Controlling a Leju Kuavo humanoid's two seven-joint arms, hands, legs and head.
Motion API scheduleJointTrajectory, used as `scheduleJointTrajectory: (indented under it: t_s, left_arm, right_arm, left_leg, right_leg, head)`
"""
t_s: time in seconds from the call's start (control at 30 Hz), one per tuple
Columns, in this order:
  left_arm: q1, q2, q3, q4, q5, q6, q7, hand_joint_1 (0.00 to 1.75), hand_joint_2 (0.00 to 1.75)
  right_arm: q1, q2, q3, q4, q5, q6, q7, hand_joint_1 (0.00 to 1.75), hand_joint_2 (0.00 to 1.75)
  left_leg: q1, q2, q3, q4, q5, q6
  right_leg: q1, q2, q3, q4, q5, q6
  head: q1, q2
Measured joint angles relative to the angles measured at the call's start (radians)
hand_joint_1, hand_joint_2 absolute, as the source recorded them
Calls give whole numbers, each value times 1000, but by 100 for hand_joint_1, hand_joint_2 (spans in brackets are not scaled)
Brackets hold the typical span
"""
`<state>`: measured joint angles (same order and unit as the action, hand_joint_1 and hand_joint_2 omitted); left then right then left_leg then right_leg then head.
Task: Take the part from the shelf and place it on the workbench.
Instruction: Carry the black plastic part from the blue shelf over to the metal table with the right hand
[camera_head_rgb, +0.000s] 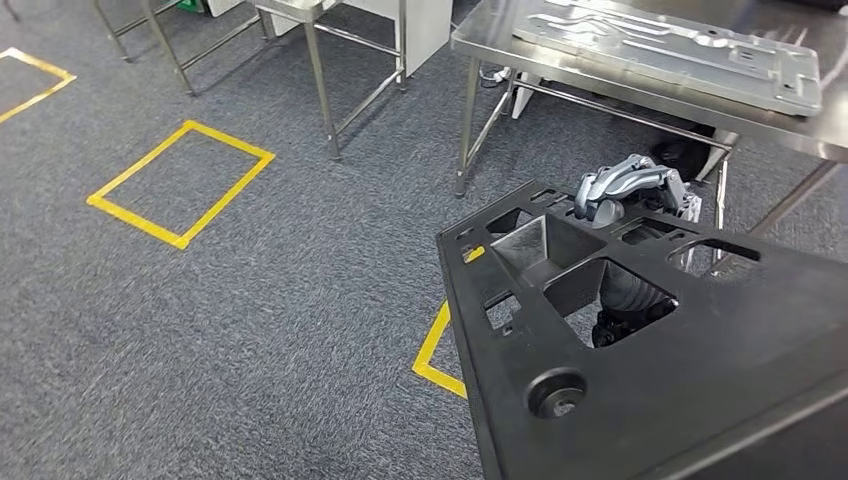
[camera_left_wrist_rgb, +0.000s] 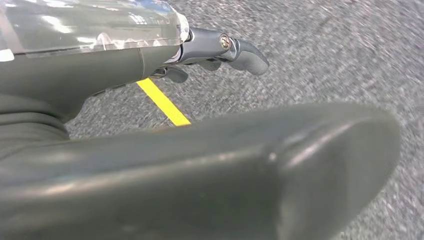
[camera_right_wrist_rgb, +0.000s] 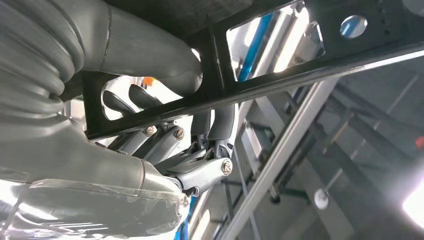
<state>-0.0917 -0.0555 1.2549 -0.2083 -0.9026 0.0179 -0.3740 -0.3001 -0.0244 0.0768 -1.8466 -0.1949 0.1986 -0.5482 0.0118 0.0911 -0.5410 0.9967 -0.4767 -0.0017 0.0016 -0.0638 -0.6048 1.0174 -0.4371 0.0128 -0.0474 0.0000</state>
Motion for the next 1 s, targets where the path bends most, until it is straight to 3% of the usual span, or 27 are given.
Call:
scheduleJointTrajectory:
  t_s: [0.1,0.17,0.23,0.3,0.33,0.37,0.4,0.47,0.53,0.57,0.6,0.63,0.7,0.77,0.8,0.83,0.87,0.93,1.0]
  left_arm:
    - [-2,-2,0,0,5,0,0,0,0]
    - [-4,-3,0,0,6,0,-3,0,0]
    - [-2,-3,1,0,6,-1,-8,0,0]
    - [2,-3,2,0,9,-2,-13,0,0]
    - [3,-3,3,0,12,-4,-15,0,0]
    - [2,-4,3,0,16,-5,-16,0,0]
    - [1,-4,4,0,20,-7,-17,0,0]
    - [0,-4,6,0,29,-11,-18,0,0]
    - [0,-4,9,0,36,-15,-18,0,0]
    - [0,-4,10,0,38,-17,-18,0,0]
    - [0,-4,11,0,40,-19,-18,0,0]
    - [-2,-7,12,0,41,-20,-18,0,0]
    - [-5,-10,14,0,43,-23,-18,0,0]
    - [-3,-11,18,0,45,-25,-16,0,0]
    - [-1,-12,21,0,47,-26,-15,0,0]
    - [1,-12,25,0,49,-26,-14,0,0]
    - [1,-12,27,0,50,-27,-13,0,0]
    - [0,-13,30,0,51,-28,-12,0,0]
    - [-2,-15,30,0,52,-31,-12,0,0]
  right_arm:
    - [-4,-1,9,0,3,1,-1,175,175]
    - [-10,0,20,-3,6,3,-2,175,175]
    - [-15,1,34,-5,9,6,-2,175,175]
    - [-17,2,44,-5,9,9,-1,175,175]
    - [-19,3,49,-5,7,12,1,175,175]
    - [-23,4,53,-4,5,14,3,175,175]
    - [-28,5,57,-3,2,15,5,175,175]
    - [-42,8,65,0,-6,17,10,175,175]
    - [-57,12,72,5,-10,18,16,175,175]
    - [-62,13,74,8,-11,19,19,175,175]
    - [-65,14,74,10,-12,19,21,175,175]
    - [-66,14,75,11,-13,19,22,175,175]
    - [-75,14,75,13,-19,21,22,175,175]
    - [-85,13,76,18,-26,25,22,175,175]
    - [-88,13,76,22,-28,28,22,175,175]
    - [-88,13,76,26,-30,31,22,175,175]
    - [-89,13,76,30,-31,33,22,175,175]
    - [-92,12,77,35,-33,34,22,175,175]
    - [-99,12,77,37,-37,35,22,175,175]
  left_leg:
    - [0,23,7,0,-9,-18]
    - [4,-16,-8,42,-38,-28]
    - [6,-72,-65,163,-101,-33]
    - [6,-85,-131,289,-145,-34]
    - [6,-85,-146,309,-139,-33]
    - [6,-86,-143,288,-114,-32]
    - [7,-91,-122,233,-75,-29]
    - [10,-130,-64,93,-6,-22]
    - [10,-167,-36,26,13,-14]
    - [8,-172,-33,21,10,-9]
    - [8,-162,-33,20,11,-3]
    - [9,-151,-31,16,14,5]
    - [12,-128,-28,8,18,16]
    - [7,-101,-27,8,17,22]
    - [4,-86,-27,8,15,25]
    - [1,-72,-27,9,13,26]
    - [0,-58,-26,10,11,27]
    - [-3,-34,-20,11,6,26]
    - [-8,-14,-13,11,0,21]
  right_leg:
    - [2,28,-1,-9,0,-18]
    - [-4,49,2,-15,3,-30]
    - [-5,71,4,-16,4,-38]
    - [-3,96,5,-15,3,-40]
    - [-3,110,5,-14,3,-40]
    - [-3,123,6,-13,2,-39]
    - [-3,136,7,-11,2,-38]
    - [-3,160,6,-5,-2,-31]
    - [-7,182,-2,0,-2,-19]
    - [-9,193,-6,0,0,-12]
    - [-11,202,-8,-3,2,-4]
    - [-10,201,-9,-3,2,2]
    - [-4,158,-26,31,-22,12]
    - [-4,97,-83,149,-82,18]
    - [-5,82,-116,216,-107,19]
    - [-6,73,-140,263,-119,19]
    - [-6,68,-143,269,-110,18]
    - [-3,48,-87,164,-47,8]
    - [10,5,-20,36,-6,-9]
  head:
    - [0,0]
    - [0,0]
    - [0,0]
    - [0,0]
    - [0,0]
    - [0,0]
    - [0,0]
    - [0,0]
    - [0,0]
    - [0,0]
    - [0,0]
    - [0,0]
    - [0,0]
    - [0,0]
    - [0,0]
    - [0,0]
    - [0,0]
    - [0,0]
    - [0,0]
